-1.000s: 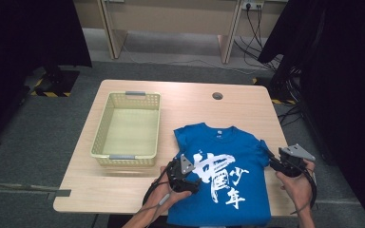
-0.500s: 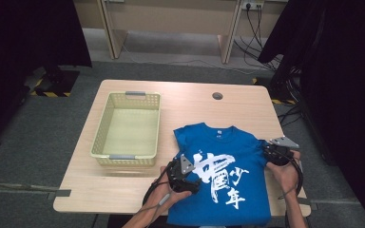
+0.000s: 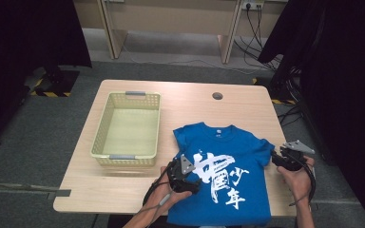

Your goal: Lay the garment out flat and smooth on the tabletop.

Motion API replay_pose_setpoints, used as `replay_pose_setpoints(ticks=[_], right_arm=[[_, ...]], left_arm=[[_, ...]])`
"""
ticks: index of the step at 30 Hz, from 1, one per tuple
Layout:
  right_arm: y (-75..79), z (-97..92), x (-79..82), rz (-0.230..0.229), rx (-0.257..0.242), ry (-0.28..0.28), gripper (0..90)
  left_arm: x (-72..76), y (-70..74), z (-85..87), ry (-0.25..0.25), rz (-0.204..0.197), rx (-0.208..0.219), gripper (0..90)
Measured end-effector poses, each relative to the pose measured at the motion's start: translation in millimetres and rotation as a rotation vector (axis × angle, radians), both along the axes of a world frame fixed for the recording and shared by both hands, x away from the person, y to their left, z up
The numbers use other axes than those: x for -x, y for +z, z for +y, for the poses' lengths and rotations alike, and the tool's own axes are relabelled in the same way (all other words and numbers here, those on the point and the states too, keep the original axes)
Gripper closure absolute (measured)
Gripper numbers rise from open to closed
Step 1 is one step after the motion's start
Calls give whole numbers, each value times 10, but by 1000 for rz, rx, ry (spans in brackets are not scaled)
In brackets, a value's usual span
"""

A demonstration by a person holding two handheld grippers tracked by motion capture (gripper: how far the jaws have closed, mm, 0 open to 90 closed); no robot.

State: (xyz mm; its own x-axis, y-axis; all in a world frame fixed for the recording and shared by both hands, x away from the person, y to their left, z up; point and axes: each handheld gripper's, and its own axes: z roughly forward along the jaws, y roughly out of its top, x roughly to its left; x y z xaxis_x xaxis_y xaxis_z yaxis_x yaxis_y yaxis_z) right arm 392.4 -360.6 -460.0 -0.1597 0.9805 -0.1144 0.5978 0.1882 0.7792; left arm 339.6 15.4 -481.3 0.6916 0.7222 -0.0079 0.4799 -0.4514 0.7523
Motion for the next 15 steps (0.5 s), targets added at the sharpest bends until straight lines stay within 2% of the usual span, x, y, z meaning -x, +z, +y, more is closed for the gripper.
replay_pose_setpoints(ticks=[5,9,12,14,15], right_arm=[[67,259,-20,50,-17,93,477],[20,419,-54,105,-11,152,462],[-67,471,-123,139,-14,155,458],[-96,463,-182,136,-61,145,456],[-93,456,-216,140,-64,135,452]], left_arm=[[0,0,1,-1,0,0,189],[-1,0,1,-1,0,0,189],[-4,0,2,-4,2,1,188],[-4,0,2,-4,2,1,188],[-5,0,2,-4,2,1,188]])
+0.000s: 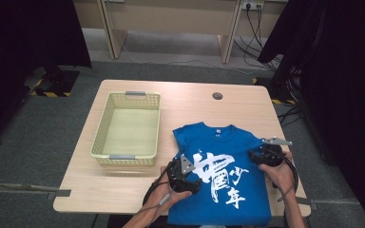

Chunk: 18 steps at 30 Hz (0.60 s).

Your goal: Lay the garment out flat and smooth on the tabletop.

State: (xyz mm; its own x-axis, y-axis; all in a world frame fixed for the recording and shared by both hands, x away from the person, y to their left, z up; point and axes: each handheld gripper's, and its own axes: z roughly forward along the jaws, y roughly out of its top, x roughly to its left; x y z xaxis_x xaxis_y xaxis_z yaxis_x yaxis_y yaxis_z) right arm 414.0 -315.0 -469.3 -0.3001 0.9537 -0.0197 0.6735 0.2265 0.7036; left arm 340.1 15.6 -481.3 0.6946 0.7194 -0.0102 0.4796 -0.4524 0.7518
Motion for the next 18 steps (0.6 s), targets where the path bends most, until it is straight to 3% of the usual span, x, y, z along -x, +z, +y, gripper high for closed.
replay_pose_setpoints(ticks=[6,9,13,15,16,18], right_arm=[[1,9,-242,6,-5,-47,442],[1,51,-275,0,8,-52,442],[-16,54,-158,-17,4,-46,430],[-26,12,-78,-20,-5,-53,376],[-21,-4,-37,-22,7,-67,343],[15,-23,72,-84,73,-104,356]], left_arm=[[-28,-2,-14,8,1,0,172],[-28,-2,-14,9,2,-1,169],[-12,-2,-8,9,0,-3,169],[-4,-1,-8,9,2,-3,169],[-1,-1,-9,8,2,-2,169],[-1,-1,-9,8,2,-2,169]])
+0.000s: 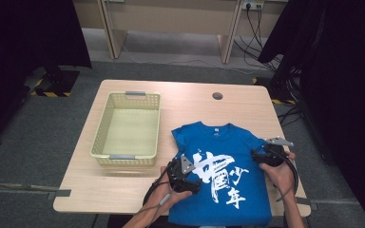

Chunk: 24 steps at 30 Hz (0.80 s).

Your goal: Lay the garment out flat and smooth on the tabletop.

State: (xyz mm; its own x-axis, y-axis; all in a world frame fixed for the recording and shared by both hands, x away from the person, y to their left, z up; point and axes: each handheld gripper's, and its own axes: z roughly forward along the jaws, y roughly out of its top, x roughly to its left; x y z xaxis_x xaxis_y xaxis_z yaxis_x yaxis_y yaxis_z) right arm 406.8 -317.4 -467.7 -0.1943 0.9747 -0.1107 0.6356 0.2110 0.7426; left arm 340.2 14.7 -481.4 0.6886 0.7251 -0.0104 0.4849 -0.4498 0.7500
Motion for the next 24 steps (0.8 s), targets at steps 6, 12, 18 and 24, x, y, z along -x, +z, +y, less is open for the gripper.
replay_pose_setpoints(ticks=[6,12,18,24], right_arm=[[14,-56,208,25,10,41,368],[24,-61,214,44,22,39,349],[145,124,344,1,-19,108,310],[137,423,542,32,-36,247,281]], left_arm=[[0,0,0,0,0,0,169],[2,-1,-1,-3,-1,1,168],[4,-1,-3,-8,0,1,165],[37,-1,22,-43,2,-1,139]])
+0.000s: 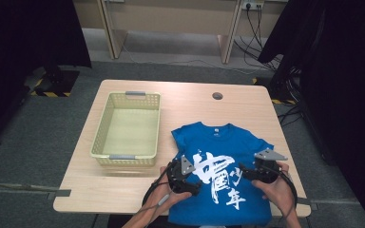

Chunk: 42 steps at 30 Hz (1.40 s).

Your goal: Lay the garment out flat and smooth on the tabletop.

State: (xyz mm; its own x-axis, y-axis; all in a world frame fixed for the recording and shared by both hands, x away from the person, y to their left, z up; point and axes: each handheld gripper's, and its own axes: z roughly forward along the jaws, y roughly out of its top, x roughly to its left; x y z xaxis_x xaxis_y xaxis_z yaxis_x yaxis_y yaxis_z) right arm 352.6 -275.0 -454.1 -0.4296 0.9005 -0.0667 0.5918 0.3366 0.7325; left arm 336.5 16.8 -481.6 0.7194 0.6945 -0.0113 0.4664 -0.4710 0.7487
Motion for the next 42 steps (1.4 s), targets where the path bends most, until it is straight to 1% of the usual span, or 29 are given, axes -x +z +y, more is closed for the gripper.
replay_pose_setpoints(ticks=[2,4,5,8,10,11,13,15,21,24,27,31,35,38,40,41,42], right_arm=[[-31,67,64,24,-2,33,278],[-64,111,112,39,4,56,273],[-80,124,128,49,8,66,271],[-143,137,146,78,17,74,266],[-171,105,134,88,-13,65,263],[-174,89,133,90,-22,68,264],[-176,64,130,88,-23,63,264],[-180,47,120,84,-25,58,265],[-181,-55,84,79,-23,31,267],[-181,-118,92,79,-26,16,268],[-177,-169,101,85,-32,-3,268],[-171,-239,109,86,-24,-14,268],[-162,-288,111,93,-21,-30,267],[-160,-330,111,95,-21,-36,266],[-159,-344,112,95,-21,-35,265],[-160,-343,114,95,-24,-38,265],[-162,-344,114,93,-23,-37,265]], left_arm=[[37,4,14,-3,-21,-12,132],[82,16,25,-17,-39,-33,131],[101,23,35,-24,-41,-43,131],[141,22,80,-25,-34,-41,130],[154,9,109,-22,-16,-20,135],[153,3,115,-20,-13,-14,137],[144,-2,107,-12,-4,-8,135],[144,-2,78,-8,-5,-9,129],[129,0,-101,-21,-10,-12,127],[113,0,-176,-26,-4,-10,125],[121,2,-241,-30,-7,-12,124],[115,2,-309,-34,-3,-10,121],[115,3,-414,-50,-5,-10,121],[107,8,-432,-60,-4,-12,122],[90,17,-413,-63,7,-7,132],[71,26,-391,-53,0,-2,150],[42,39,-356,-36,-22,5,158]])
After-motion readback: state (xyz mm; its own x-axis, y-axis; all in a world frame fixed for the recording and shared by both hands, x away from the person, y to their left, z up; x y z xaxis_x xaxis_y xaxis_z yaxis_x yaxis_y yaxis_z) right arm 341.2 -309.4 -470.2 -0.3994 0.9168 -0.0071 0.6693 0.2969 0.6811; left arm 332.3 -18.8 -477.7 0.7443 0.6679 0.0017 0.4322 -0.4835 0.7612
